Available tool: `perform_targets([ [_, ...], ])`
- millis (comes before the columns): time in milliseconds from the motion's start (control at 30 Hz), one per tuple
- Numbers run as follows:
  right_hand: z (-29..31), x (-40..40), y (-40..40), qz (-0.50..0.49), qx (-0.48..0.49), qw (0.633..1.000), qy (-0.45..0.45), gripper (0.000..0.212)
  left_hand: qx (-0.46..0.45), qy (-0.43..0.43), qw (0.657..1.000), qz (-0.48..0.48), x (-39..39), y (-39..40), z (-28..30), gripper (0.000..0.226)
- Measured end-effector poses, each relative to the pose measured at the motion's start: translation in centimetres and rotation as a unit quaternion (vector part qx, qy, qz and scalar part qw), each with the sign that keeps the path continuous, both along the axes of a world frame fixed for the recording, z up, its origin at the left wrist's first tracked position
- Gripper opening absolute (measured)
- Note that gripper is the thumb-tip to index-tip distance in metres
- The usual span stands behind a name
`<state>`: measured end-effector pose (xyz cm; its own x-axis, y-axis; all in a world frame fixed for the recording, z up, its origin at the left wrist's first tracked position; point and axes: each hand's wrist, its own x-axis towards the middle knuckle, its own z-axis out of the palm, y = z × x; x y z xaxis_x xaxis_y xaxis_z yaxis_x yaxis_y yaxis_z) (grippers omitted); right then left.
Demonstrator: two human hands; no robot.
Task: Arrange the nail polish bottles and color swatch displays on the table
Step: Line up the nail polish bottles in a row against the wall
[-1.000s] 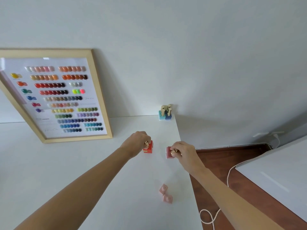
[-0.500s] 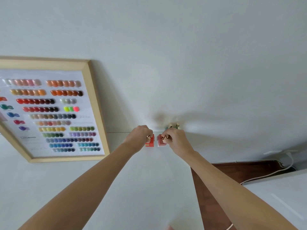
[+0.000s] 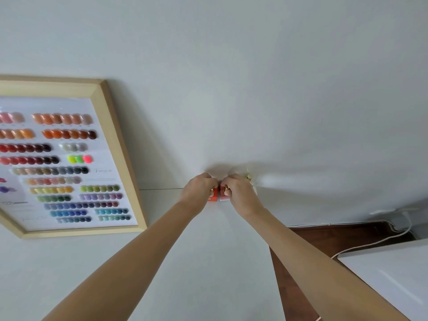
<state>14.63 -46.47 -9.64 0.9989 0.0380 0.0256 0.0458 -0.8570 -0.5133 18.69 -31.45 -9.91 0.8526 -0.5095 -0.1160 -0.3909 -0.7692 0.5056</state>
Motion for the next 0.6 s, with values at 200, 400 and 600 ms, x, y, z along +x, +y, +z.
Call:
perform_targets([
  [200, -0.2, -1.1, -0.3, -0.019, 0.06, 0.995, -0.077, 0.036, -0.091, -0.071, 0.993, 0.029, -1.2, -0.3, -1.2, 0.038],
  [400, -2.7, -4.2, -2.8, -0.175, 0.095, 0.968, -0.152, 0.062, -0.153, -0.012, 0.972, 0.176, -3.1, 0.2, -3.5, 0.072],
  [600, -4.7, -3.7, -4.2, -0.263, 0.153, 0.952, 0.026, 0.064, -0.132, 0.148, 0.939, 0.282, -2.7, -1.0, -4.6, 0.071],
])
